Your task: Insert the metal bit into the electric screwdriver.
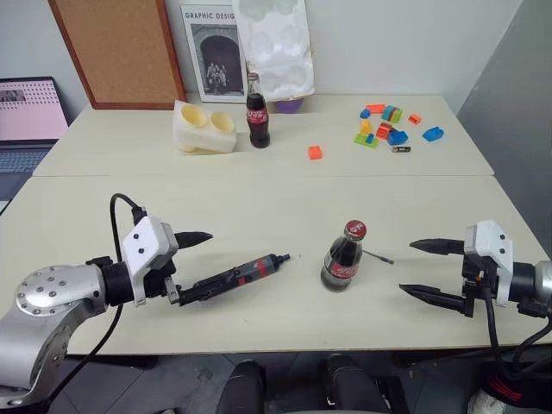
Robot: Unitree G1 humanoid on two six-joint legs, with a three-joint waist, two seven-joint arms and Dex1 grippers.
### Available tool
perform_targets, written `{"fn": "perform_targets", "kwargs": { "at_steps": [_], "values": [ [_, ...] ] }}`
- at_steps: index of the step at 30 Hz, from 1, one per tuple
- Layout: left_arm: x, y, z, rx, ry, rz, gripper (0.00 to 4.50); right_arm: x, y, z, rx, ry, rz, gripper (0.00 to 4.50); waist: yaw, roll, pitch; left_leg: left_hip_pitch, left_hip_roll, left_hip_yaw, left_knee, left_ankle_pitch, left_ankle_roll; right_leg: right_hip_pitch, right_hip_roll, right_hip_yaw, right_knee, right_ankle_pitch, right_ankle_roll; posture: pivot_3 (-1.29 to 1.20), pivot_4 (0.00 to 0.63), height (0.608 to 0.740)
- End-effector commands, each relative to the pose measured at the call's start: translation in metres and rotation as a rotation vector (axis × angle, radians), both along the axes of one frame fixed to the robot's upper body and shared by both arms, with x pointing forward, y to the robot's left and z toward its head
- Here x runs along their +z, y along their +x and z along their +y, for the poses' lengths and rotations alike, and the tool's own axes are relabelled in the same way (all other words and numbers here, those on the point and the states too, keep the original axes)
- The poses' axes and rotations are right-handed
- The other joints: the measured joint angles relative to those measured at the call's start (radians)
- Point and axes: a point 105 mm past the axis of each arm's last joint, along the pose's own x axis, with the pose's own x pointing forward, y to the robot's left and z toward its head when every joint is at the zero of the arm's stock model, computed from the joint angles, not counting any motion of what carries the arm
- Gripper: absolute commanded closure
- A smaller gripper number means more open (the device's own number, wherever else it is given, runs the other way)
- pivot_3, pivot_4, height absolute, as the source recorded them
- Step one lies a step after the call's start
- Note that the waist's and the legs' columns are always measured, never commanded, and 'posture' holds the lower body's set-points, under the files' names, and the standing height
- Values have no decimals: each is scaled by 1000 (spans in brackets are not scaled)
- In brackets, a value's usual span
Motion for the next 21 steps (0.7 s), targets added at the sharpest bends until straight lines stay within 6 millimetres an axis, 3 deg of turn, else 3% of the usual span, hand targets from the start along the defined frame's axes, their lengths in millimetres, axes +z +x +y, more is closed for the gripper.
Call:
{"fn": "perform_targets", "kwargs": {
  "at_steps": [1, 21],
  "values": [
    [10, 0, 0, -11, -16, -36, 33, 12, -1, 3, 23, -20, -54, 0, 0, 0, 0, 0, 0, 0, 0, 0, 0, 0, 0, 0, 0, 0, 0, 0, 150, 740],
    [10, 9, 8, -100, 44, -50, 33, 28, -5, -7, -32, -20, -61, 0, 0, 0, 0, -1, 0, 0, 0, 0, 0, 0, 0, 0, -1, 0, 0, 0, 150, 740]
  ]
}}
